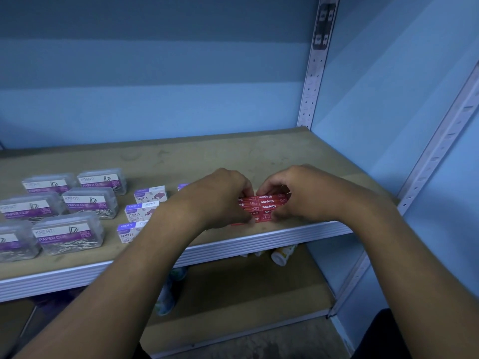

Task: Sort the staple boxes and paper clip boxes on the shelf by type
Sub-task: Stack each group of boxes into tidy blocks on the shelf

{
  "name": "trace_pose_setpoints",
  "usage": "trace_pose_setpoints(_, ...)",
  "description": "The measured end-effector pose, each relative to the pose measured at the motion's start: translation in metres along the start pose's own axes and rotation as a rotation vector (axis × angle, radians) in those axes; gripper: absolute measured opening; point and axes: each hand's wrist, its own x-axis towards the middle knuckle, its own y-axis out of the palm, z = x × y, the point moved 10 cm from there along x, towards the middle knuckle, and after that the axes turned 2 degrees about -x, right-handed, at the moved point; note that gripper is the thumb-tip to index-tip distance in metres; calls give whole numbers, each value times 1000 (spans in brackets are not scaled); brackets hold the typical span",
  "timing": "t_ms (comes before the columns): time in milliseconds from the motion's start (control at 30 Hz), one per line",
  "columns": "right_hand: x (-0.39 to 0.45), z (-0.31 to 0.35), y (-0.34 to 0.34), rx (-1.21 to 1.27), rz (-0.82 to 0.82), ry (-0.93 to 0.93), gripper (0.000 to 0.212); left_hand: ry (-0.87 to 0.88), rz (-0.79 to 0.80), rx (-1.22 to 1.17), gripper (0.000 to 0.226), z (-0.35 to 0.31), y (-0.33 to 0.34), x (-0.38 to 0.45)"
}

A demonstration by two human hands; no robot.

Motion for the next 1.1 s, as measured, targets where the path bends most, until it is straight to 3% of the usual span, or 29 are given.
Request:
trace_pose_setpoints(333,4,1,0,-18,27,14,45,0,-44,30,45,-2,-1,0)
trace_pose_setpoints(500,1,3,-6,10,-11,3,56,-4,-88,2,62,3,-10,-8)
trace_pose_setpoints(733,3,23,-22,141,-171,-86,29,-20,-258,-19,28,33,-53,-40)
trace_pose_setpoints(1100,30,78,-2,132,-162,-180,29,-141,-278,-11,16,96,-69,-80)
